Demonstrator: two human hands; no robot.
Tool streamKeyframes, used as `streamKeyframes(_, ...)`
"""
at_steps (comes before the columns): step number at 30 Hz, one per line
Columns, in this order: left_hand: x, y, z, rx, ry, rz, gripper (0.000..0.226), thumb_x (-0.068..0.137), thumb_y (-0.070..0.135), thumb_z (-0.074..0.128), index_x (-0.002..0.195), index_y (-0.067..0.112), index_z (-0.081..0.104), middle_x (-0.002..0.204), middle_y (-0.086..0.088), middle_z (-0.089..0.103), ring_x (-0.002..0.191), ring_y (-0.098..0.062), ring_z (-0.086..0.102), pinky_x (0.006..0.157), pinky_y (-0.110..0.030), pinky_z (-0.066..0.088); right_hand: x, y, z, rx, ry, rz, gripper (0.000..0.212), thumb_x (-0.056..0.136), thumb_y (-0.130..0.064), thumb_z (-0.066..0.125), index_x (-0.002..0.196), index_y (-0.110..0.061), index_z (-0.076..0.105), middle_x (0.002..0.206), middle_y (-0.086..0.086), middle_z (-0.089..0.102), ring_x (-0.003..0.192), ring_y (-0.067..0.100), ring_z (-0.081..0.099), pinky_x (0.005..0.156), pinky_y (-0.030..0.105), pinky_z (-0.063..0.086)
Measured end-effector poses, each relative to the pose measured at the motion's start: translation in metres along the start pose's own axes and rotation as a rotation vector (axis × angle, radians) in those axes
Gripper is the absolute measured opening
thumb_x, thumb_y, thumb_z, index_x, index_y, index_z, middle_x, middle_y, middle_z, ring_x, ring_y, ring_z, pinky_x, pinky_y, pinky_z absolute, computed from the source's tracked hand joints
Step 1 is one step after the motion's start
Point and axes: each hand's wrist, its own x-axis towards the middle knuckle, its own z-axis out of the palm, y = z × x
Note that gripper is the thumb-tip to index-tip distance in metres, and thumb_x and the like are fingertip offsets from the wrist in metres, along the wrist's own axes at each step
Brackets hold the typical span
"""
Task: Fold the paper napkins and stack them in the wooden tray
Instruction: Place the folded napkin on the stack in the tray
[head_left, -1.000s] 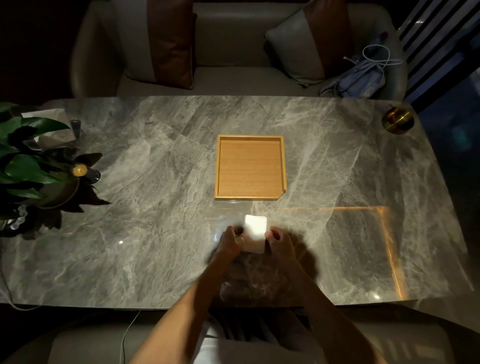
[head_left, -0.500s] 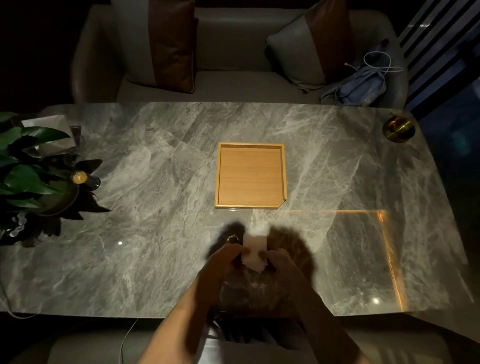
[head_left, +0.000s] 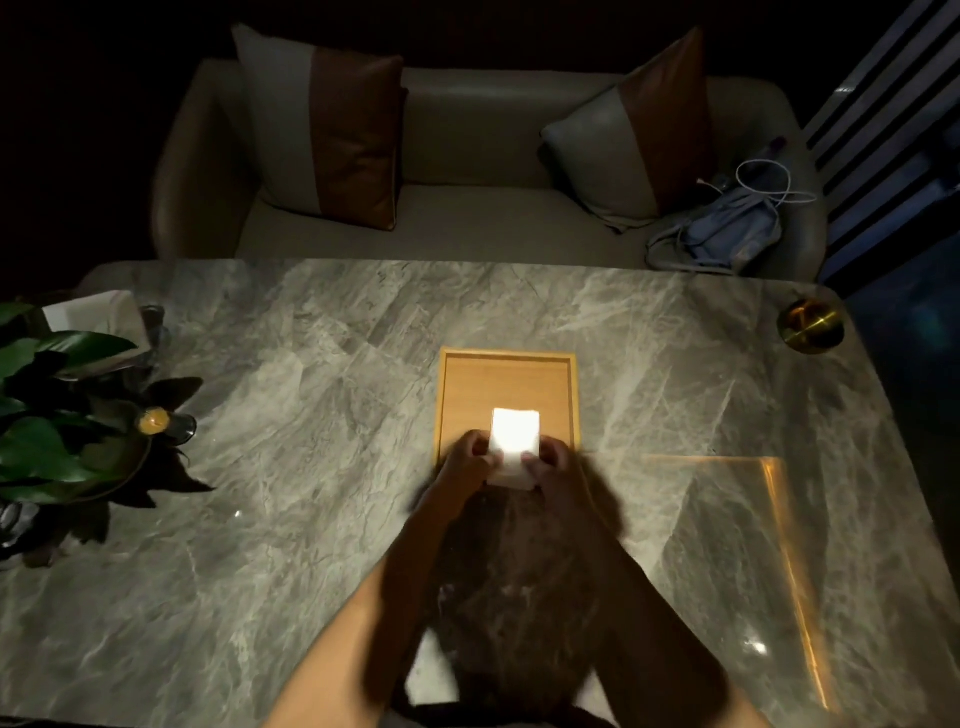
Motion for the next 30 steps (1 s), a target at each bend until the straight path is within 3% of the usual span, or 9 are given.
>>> streamKeyframes(1,0.01,0.005,0.0,0.034,0.012,0.019,0.033,0.097,0.01,0.062,0.129,0.002,0.058,0.101,-0.004,0.069,0.117,-0.035,0.064,0.059,-0.012,0.045,0.013,-0.004,0.0,-0.06,-0.009,-0.007,0.04,0.094,-0.01,0.065,0.131,-0.002,0.056,0.126,0.019,0.063,0.116,0.036,0.061,0.099,0.054,0.051)
streamKeyframes(5,0.053,0.02,0.0,0.115,0.03,0.013,0.038,0.097,0.008,0.061,0.135,0.003,0.055,0.133,-0.019,0.063,0.123,-0.034,0.061,0.089,-0.03,0.051,0.061,-0.015,0.011,-0.151,-0.017,-0.007,0.042,0.093,-0.011,0.067,0.132,0.002,0.056,0.128,0.023,0.063,0.118,0.038,0.06,0.099,0.053,0.051)
streamKeyframes(7,0.062,0.016,0.004,0.151,0.025,-0.038,0.043,0.098,0.013,0.061,0.138,0.003,0.052,0.135,-0.019,0.061,0.124,-0.033,0.06,0.1,-0.037,0.052,0.072,-0.006,0.014,-0.163,0.021,-0.007,0.049,0.092,-0.008,0.068,0.137,0.002,0.052,0.133,0.022,0.06,0.123,0.036,0.057,0.103,0.048,0.049)
streamKeyframes(12,0.069,0.012,0.013,0.156,0.205,-0.047,0.042,0.094,0.016,0.06,0.133,0.0,0.053,0.126,-0.021,0.063,0.117,-0.036,0.061,0.096,-0.045,0.055,0.08,0.01,0.021,-0.128,0.083,-0.001,0.054,0.094,-0.009,0.063,0.145,-0.001,0.046,0.141,0.022,0.053,0.128,0.034,0.053,0.103,0.04,0.048)
streamKeyframes(15,0.067,0.011,0.016,0.098,0.139,0.027,0.041,0.096,0.009,0.057,0.136,0.0,0.052,0.131,-0.018,0.061,0.119,-0.031,0.06,0.083,-0.032,0.052,0.081,0.015,0.026,-0.155,0.076,0.007,0.054,0.096,-0.011,0.06,0.148,-0.005,0.044,0.145,0.024,0.043,0.132,0.038,0.047,0.108,0.051,0.044)
streamKeyframes(19,0.066,0.009,0.017,0.066,0.085,0.057,0.047,0.094,0.005,0.059,0.14,-0.002,0.05,0.132,-0.02,0.06,0.119,-0.032,0.059,0.081,-0.03,0.049,0.083,0.015,0.032,-0.271,-0.008,0.017,0.057,0.097,-0.015,0.057,0.151,-0.014,0.04,0.152,0.024,0.034,0.137,0.041,0.041,0.112,0.054,0.039)
streamKeyframes(23,0.069,0.01,0.015,0.095,0.067,0.043,0.053,0.093,0.004,0.057,0.146,0.001,0.046,0.139,-0.023,0.053,0.124,-0.036,0.055,0.097,-0.043,0.055,0.085,0.011,0.034,-0.299,-0.063,0.005,0.061,0.096,-0.011,0.06,0.152,-0.017,0.039,0.154,0.022,0.031,0.139,0.039,0.039,0.113,0.047,0.039)
streamKeyframes(25,0.069,0.01,0.014,0.156,0.023,0.053,0.057,0.094,0.004,0.055,0.15,0.004,0.042,0.146,-0.024,0.042,0.13,-0.039,0.049,0.106,-0.052,0.05,0.085,0.011,0.033,-0.315,-0.086,-0.005,0.063,0.096,-0.009,0.061,0.153,-0.015,0.036,0.156,0.022,0.028,0.14,0.038,0.038,0.114,0.045,0.038)
streamKeyframes(30,0.068,0.005,0.009,0.115,0.078,0.023,0.066,0.094,0.003,0.053,0.156,0.007,0.03,0.152,-0.023,0.032,0.138,-0.041,0.039,0.112,-0.056,0.042,0.088,0.011,0.03,-0.316,-0.09,0.028,0.068,0.095,-0.002,0.06,0.155,-0.015,0.031,0.154,0.022,0.03,0.139,0.035,0.038,0.107,0.031,0.038)
